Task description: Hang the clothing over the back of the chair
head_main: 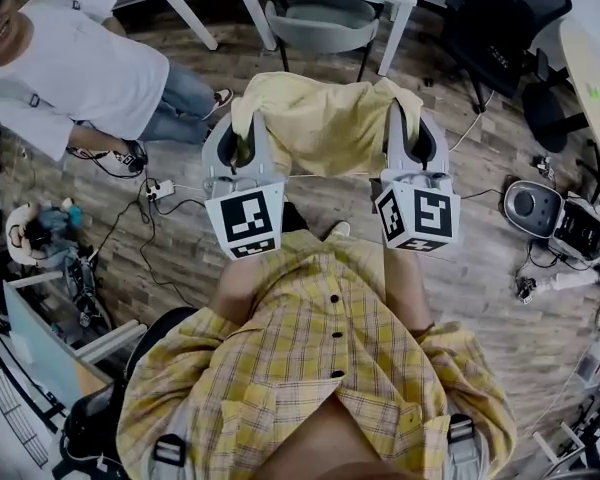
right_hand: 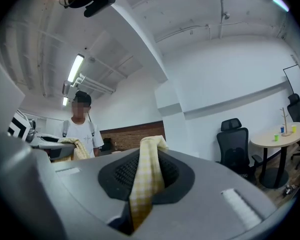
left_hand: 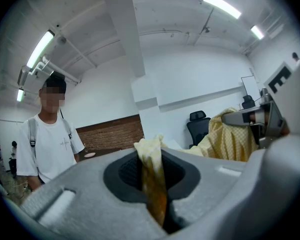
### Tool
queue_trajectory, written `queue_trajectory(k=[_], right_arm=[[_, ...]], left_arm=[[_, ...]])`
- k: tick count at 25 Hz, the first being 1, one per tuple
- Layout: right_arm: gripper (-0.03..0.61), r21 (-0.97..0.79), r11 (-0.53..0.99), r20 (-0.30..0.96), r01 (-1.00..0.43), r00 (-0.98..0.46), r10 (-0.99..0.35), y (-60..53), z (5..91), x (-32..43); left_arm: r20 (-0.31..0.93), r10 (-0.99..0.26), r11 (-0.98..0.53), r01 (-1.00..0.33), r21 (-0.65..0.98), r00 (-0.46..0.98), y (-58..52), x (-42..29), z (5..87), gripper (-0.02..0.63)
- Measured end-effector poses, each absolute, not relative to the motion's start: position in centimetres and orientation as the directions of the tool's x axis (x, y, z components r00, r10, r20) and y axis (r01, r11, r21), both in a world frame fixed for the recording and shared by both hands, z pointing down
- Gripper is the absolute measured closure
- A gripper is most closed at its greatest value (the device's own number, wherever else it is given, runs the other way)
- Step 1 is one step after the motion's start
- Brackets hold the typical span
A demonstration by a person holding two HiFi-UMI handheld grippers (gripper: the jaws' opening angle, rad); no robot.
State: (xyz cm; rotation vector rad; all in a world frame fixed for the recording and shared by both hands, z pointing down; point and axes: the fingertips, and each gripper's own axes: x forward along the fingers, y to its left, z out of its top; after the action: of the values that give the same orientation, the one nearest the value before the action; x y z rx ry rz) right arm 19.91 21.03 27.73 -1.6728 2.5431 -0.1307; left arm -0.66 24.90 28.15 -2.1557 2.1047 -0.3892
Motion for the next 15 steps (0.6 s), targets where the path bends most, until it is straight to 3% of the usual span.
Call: queue_trajectory(k=[15], right_arm=[[0.541, -0.116, 0.439, -0.049, -0.891, -0.437, -0.898, 19.4, 27.4, 18.9]], left_arm=[[0.087, -0.996, -0.005, -0.965, -0.261, -0.018, 23.6, -1.0, 28.0, 0.577]])
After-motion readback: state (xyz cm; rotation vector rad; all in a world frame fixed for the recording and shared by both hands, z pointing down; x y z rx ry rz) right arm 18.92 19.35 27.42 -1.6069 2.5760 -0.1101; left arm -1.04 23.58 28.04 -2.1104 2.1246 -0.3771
